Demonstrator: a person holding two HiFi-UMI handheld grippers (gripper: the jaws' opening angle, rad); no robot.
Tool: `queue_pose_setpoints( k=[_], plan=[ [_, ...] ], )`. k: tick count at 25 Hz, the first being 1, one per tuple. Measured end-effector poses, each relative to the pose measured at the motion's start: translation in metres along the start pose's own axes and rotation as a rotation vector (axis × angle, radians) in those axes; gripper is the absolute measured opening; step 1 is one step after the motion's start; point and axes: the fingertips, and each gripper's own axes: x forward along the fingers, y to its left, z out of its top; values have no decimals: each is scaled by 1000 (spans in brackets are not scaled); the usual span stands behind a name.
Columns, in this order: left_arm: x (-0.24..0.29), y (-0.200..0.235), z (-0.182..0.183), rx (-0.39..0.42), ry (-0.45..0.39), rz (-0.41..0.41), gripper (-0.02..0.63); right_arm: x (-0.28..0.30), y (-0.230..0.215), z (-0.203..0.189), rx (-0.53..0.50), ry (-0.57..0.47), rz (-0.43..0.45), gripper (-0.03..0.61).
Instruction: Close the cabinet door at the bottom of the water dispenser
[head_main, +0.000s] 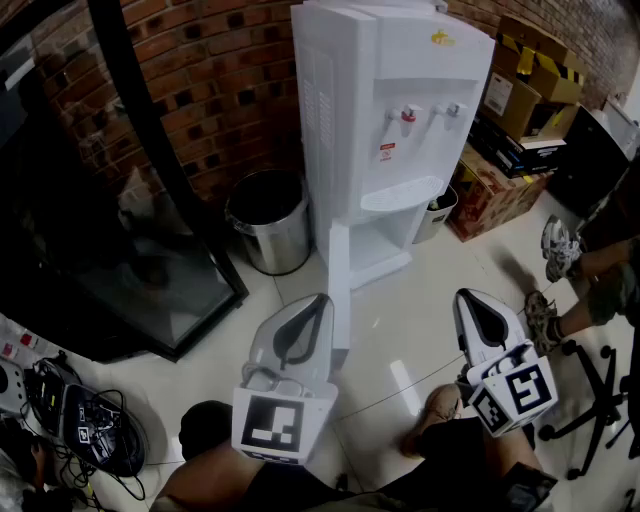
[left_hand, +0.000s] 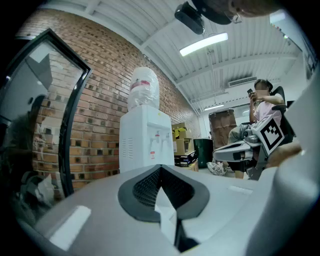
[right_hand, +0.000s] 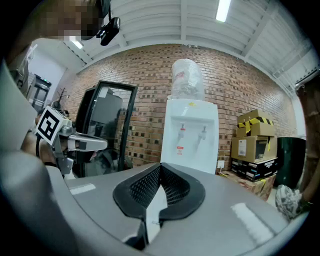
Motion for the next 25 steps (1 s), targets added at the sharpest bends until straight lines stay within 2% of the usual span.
queue_pose_setpoints(
  k=[4,5,6,9,14,17,25],
  plan=[
    [4,15,-7,4,22,34,0,24,19,-5,-36,11,55,2],
    [4,18,-9,8,29,42,2,30,25,-7,-42,18,74,17],
    [4,22,-11,13,35,50,0,36,33,-10,-47,25,97,74],
    [3,36,-24,37,59,76,0,54,59,-23,-68,59,176,107],
    [-2,54,-60,19,126,109,2,69,110,-58,-94,147,317,126],
    [-2,57,-62,3,131,114,0,73,137,-77,-134,200,392,152],
    [3,50,-58,9,111,94,0,77,167,-131,-213,350,480,149]
  ],
)
